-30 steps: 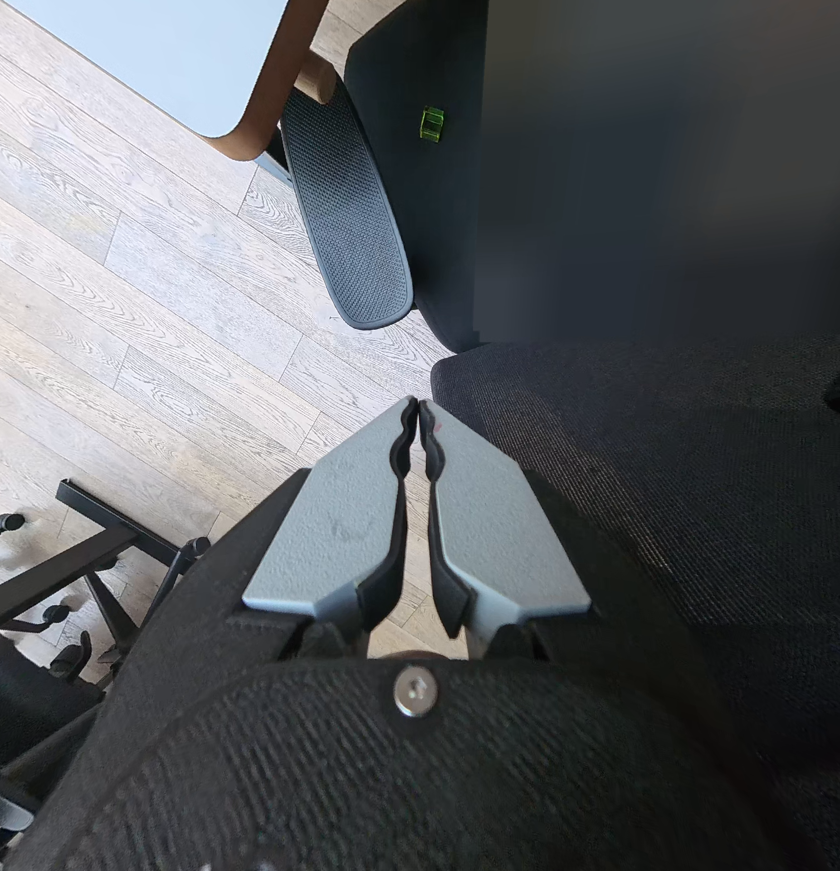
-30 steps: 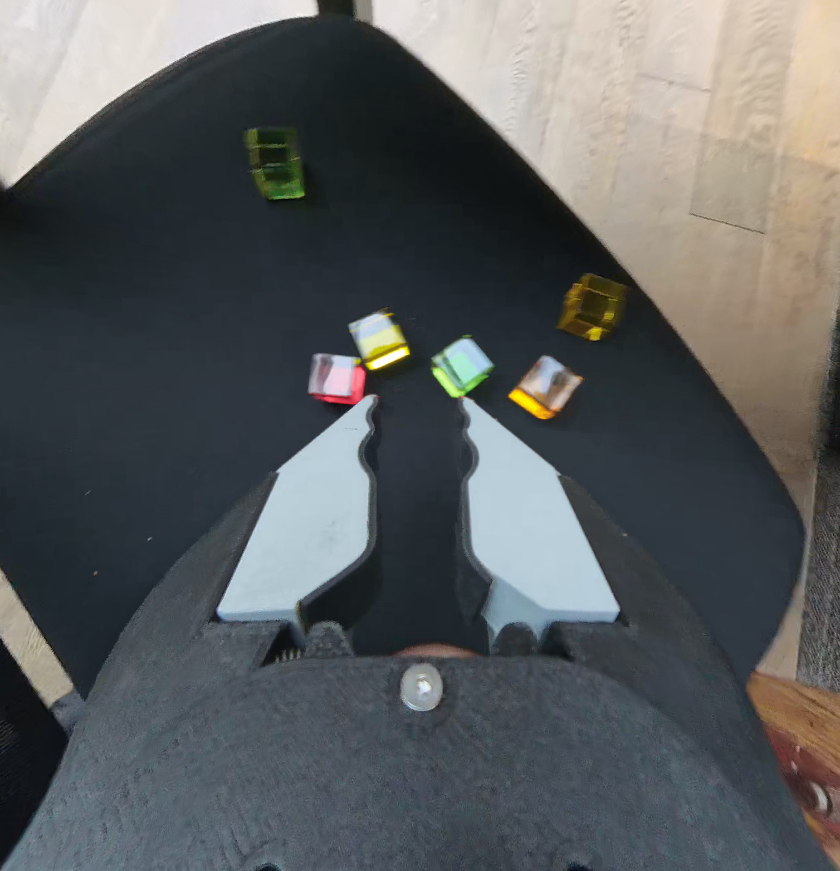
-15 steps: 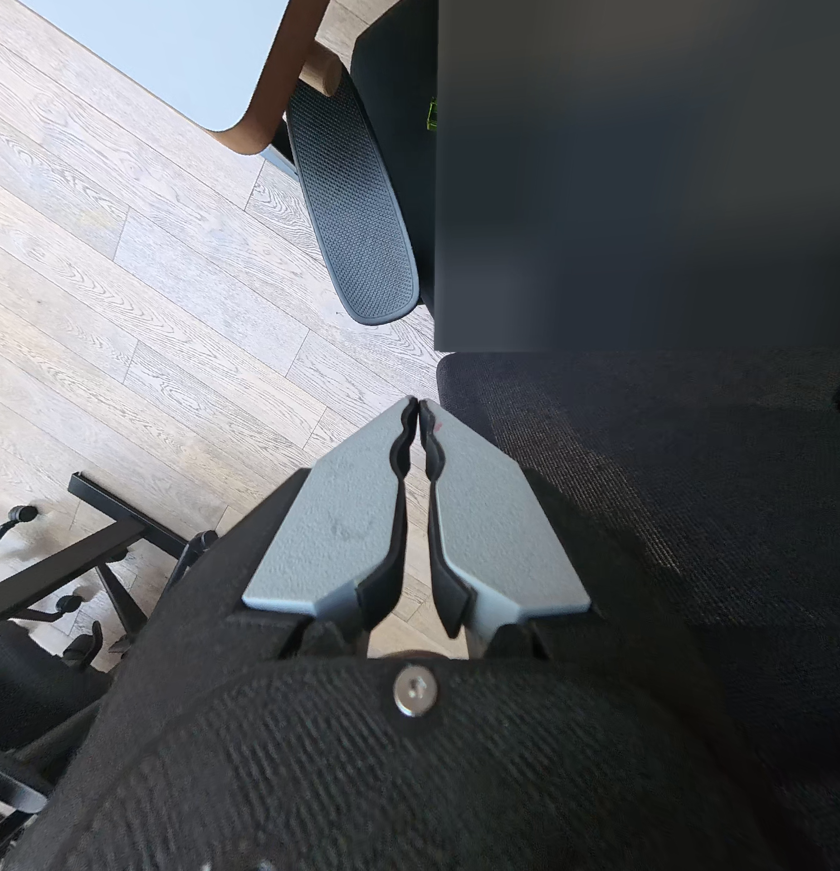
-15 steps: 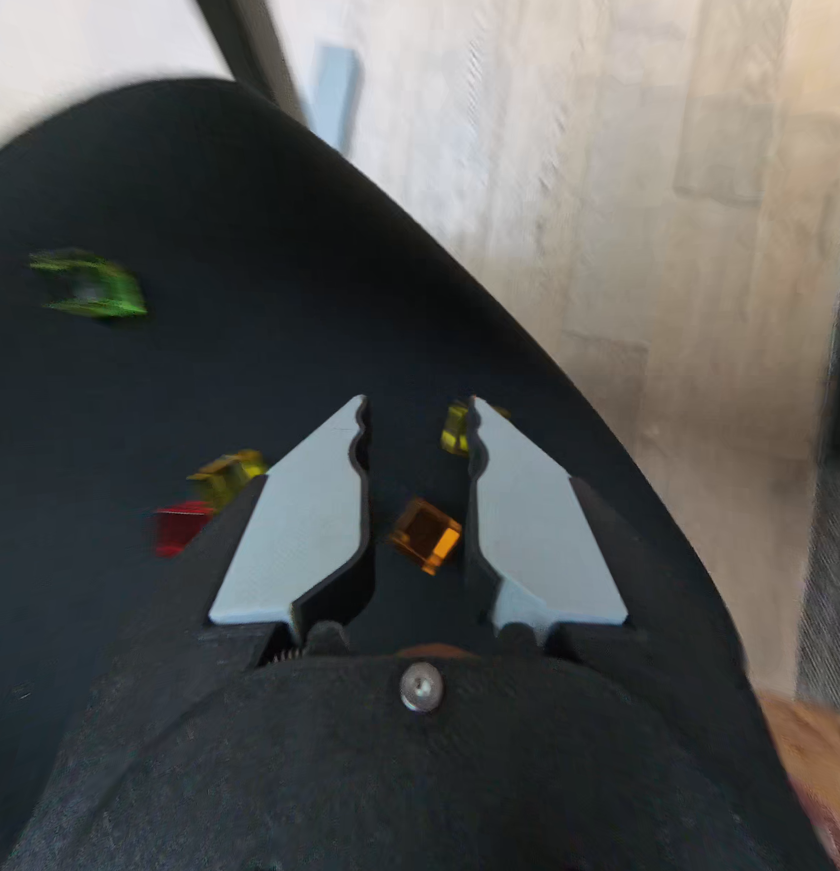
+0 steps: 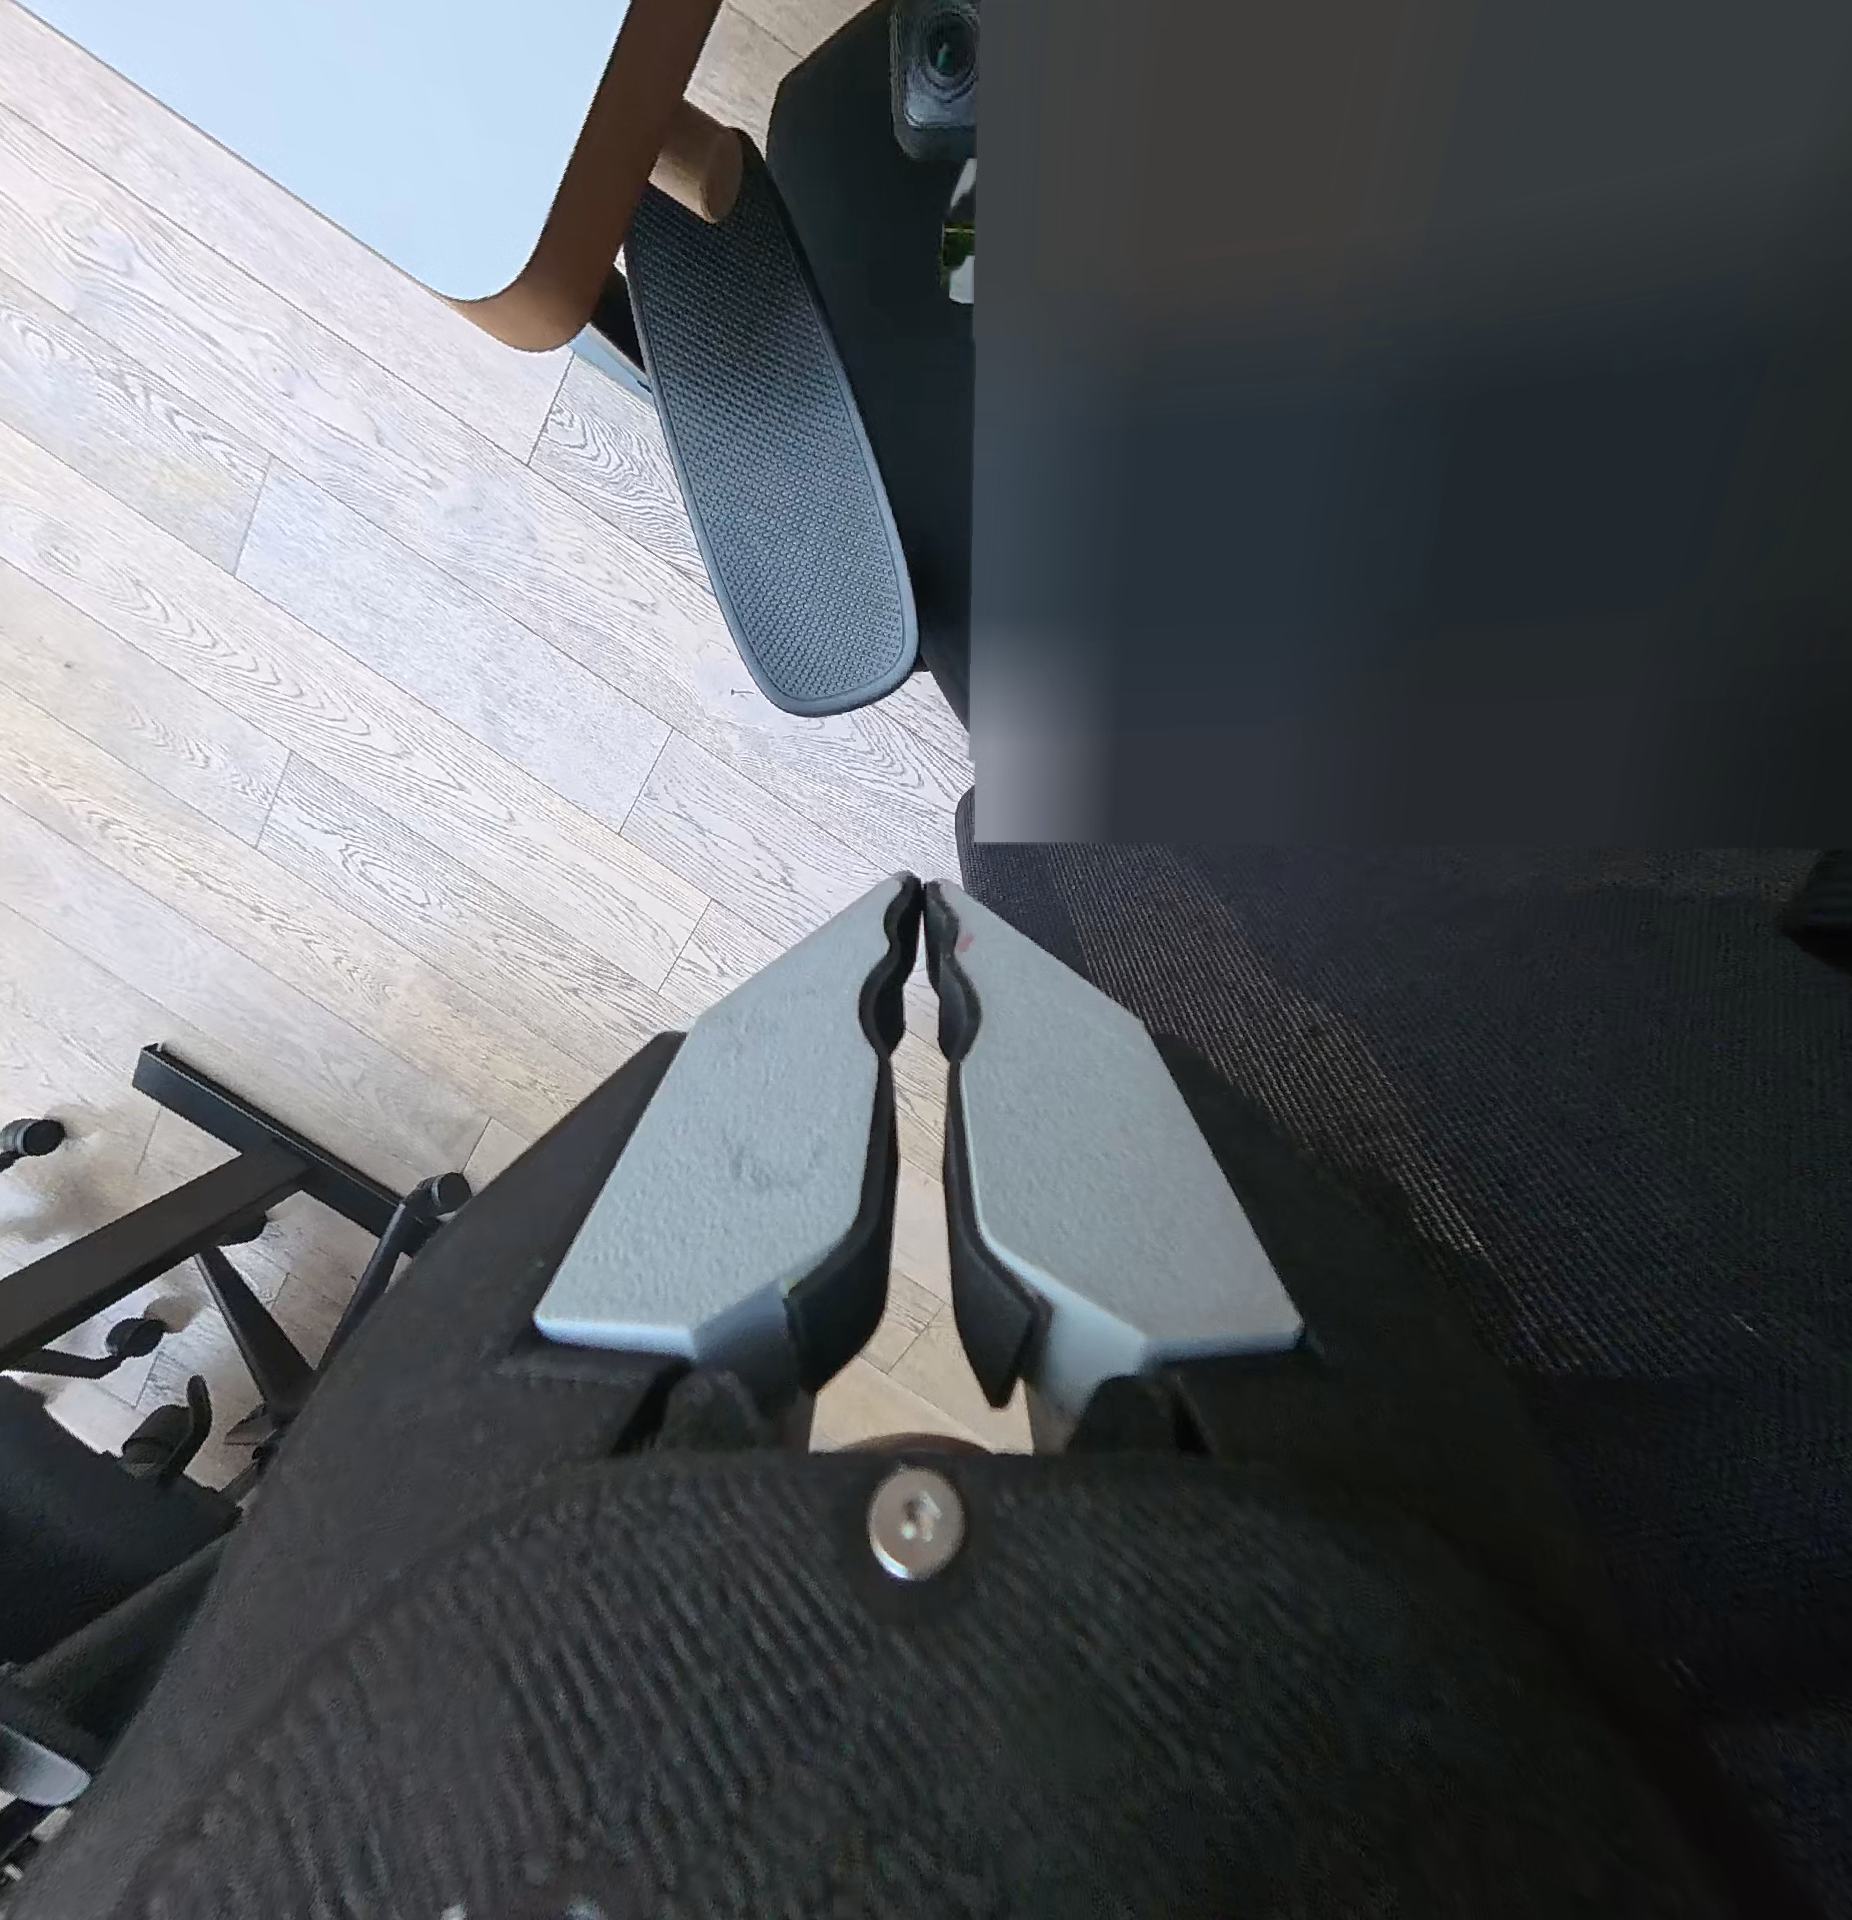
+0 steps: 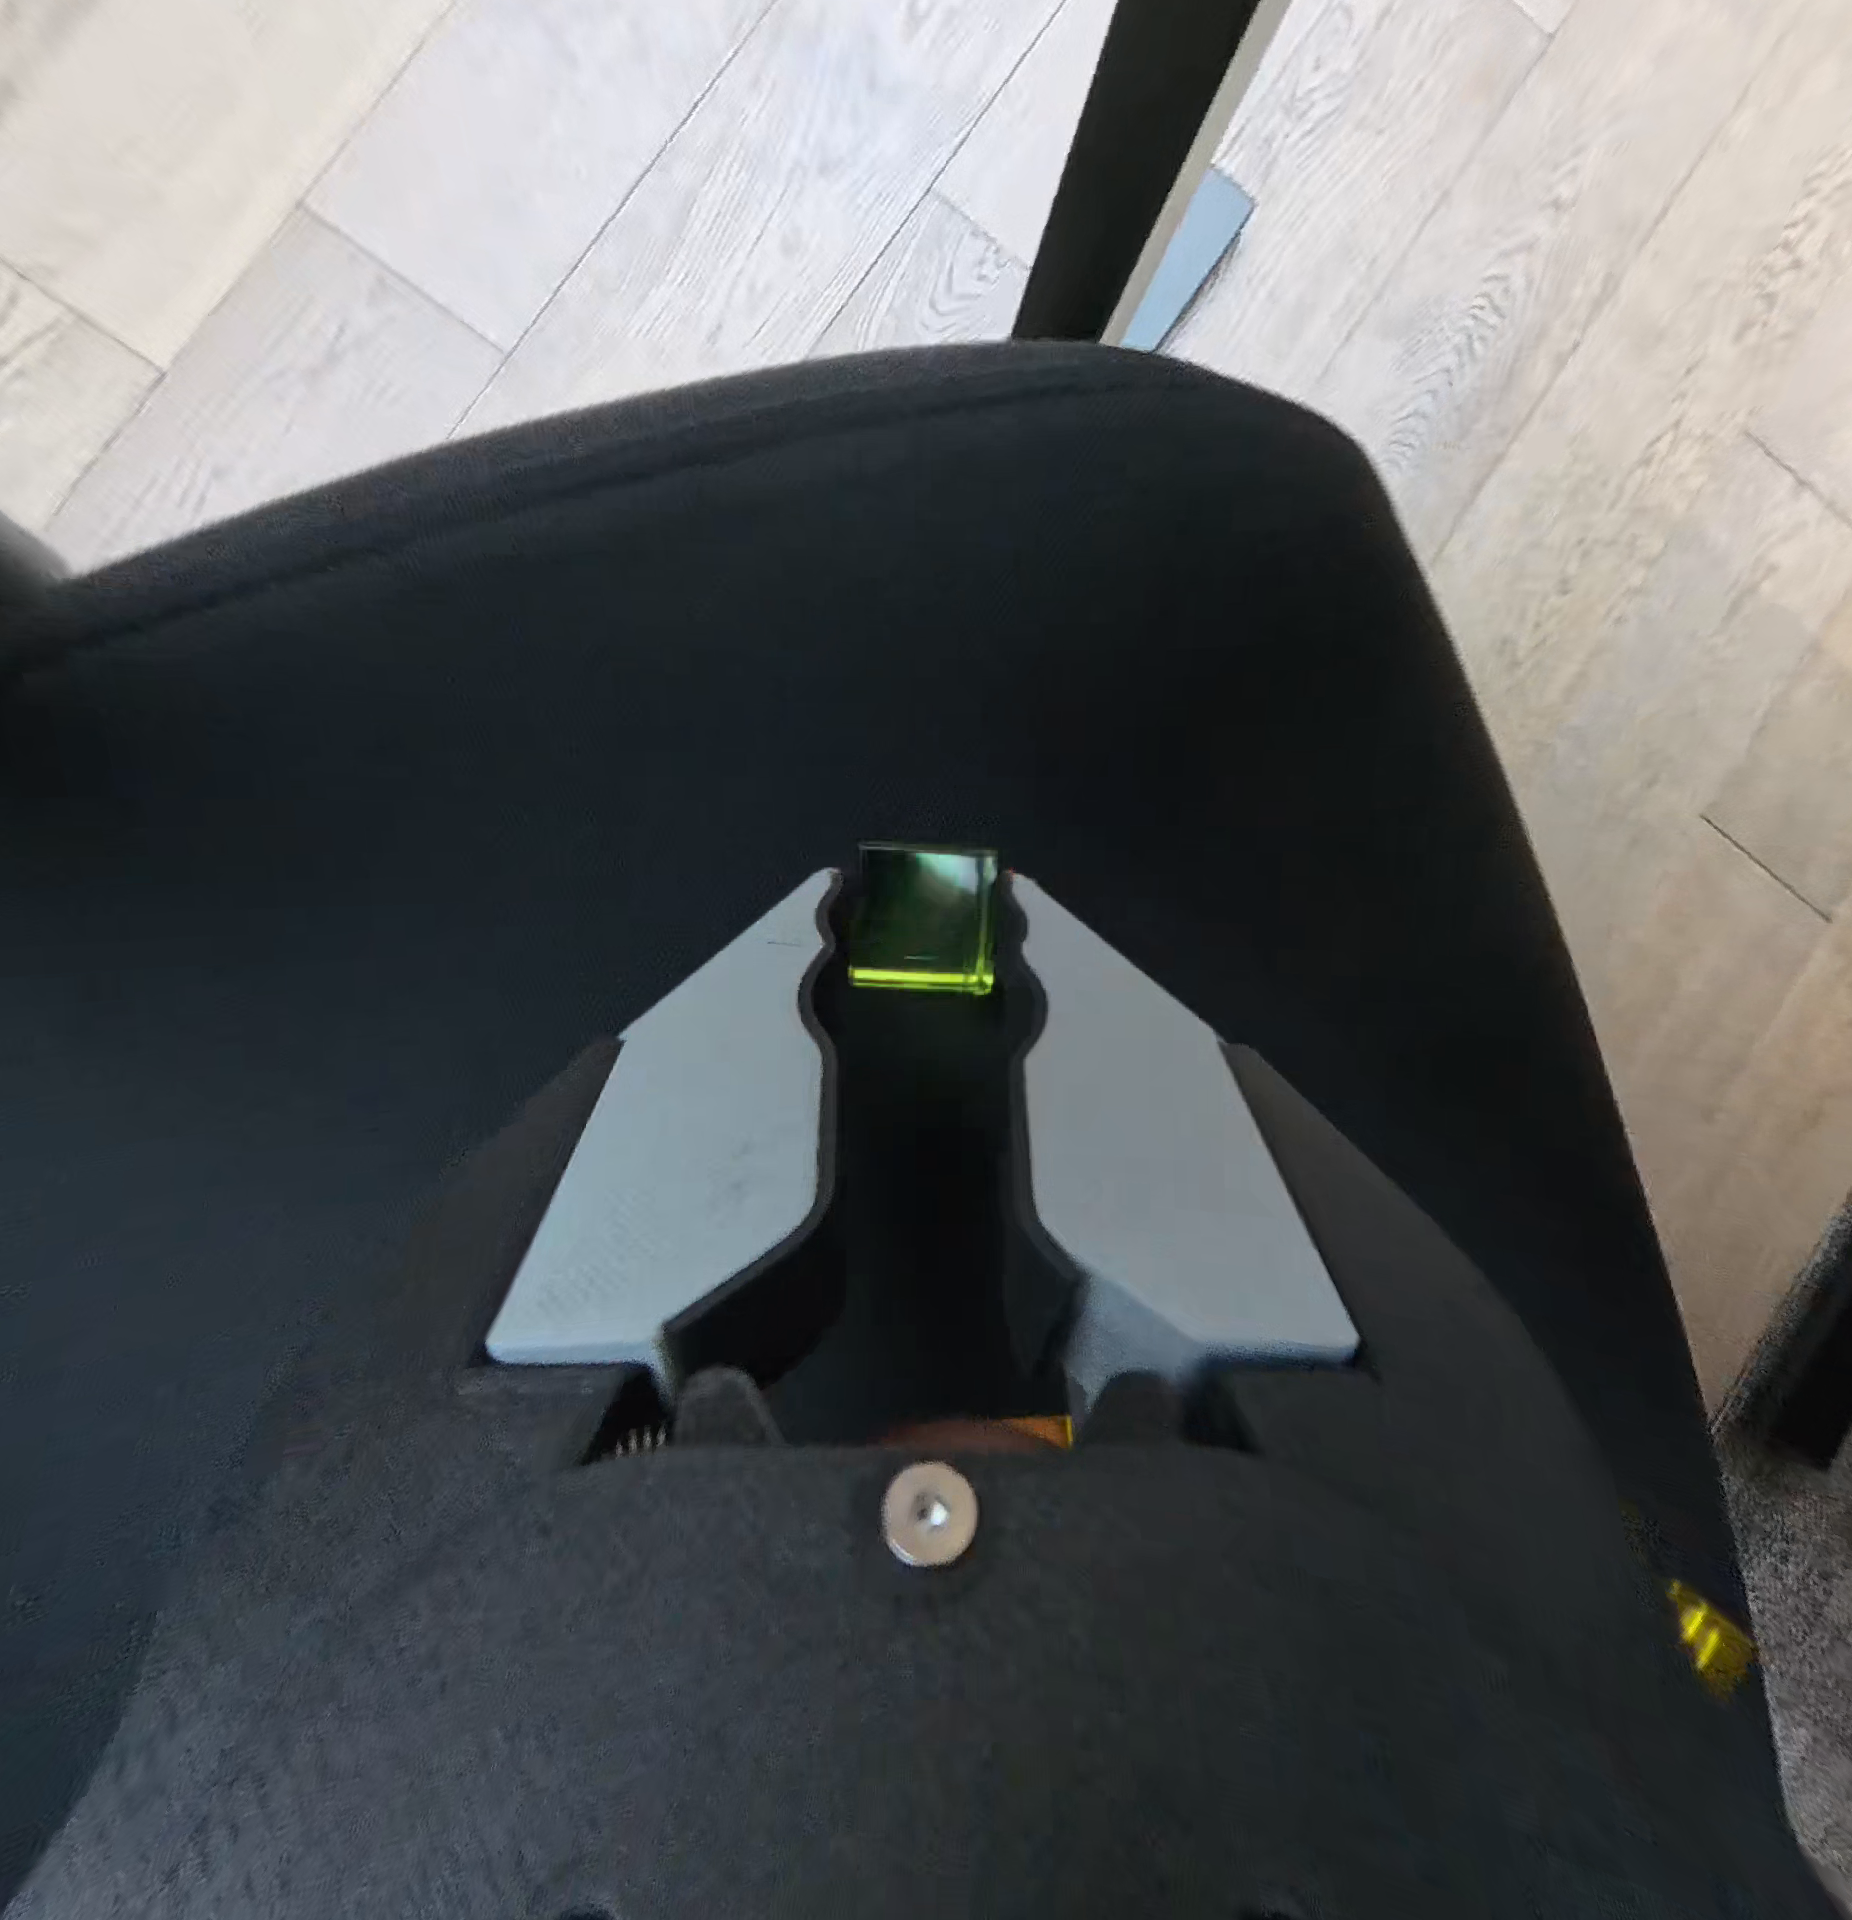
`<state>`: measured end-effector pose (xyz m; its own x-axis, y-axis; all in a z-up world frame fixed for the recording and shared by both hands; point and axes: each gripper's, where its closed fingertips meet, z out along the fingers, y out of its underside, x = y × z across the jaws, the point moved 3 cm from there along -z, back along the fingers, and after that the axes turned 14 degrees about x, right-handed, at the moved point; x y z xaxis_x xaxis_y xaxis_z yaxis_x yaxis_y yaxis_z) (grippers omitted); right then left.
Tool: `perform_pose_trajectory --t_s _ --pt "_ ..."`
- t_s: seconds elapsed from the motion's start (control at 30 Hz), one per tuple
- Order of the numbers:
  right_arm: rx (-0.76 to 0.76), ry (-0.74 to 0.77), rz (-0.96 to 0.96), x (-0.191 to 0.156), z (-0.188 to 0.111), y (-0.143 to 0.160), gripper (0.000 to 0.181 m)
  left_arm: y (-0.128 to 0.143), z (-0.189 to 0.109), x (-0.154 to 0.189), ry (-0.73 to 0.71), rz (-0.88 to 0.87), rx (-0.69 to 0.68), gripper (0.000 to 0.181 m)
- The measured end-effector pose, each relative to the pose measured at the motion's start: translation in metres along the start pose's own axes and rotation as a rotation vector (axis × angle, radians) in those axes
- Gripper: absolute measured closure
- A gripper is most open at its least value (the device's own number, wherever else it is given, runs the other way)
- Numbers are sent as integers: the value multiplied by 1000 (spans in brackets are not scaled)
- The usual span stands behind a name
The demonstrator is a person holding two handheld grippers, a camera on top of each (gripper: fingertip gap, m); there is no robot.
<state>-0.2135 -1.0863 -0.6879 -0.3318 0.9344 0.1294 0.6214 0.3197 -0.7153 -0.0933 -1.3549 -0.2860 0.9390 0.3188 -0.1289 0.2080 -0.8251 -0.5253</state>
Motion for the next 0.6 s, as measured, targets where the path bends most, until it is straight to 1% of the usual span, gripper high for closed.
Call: perform_pose_trajectory --t_s 0.03,0.13,0.3,0.33,0.4,0.5,0.6 --pt "-13 -21 -6 1 -1 2 156 0 0 0 0 0 1 181" --pt "-39 -18 -36 15 -14 13 156 -1 0 0 2 -2 4 181" --pt "-88 -90 -42 31 -35 46 155 -2 0 0 4 -10 14 181" --pt "-100 -106 -55 32 -38 50 150 -3 -1 0 5 -10 16 181" --pt "-107 -96 -72 36 -44 52 131 -2 0 0 7 -9 15 181" --pt "-56 -74 -33 40 -61 47 135 -2 0 0 5 -5 10 181" --pt "-64 -61 1 39 -77 55 143 -2 0 0 7 -11 15 181"
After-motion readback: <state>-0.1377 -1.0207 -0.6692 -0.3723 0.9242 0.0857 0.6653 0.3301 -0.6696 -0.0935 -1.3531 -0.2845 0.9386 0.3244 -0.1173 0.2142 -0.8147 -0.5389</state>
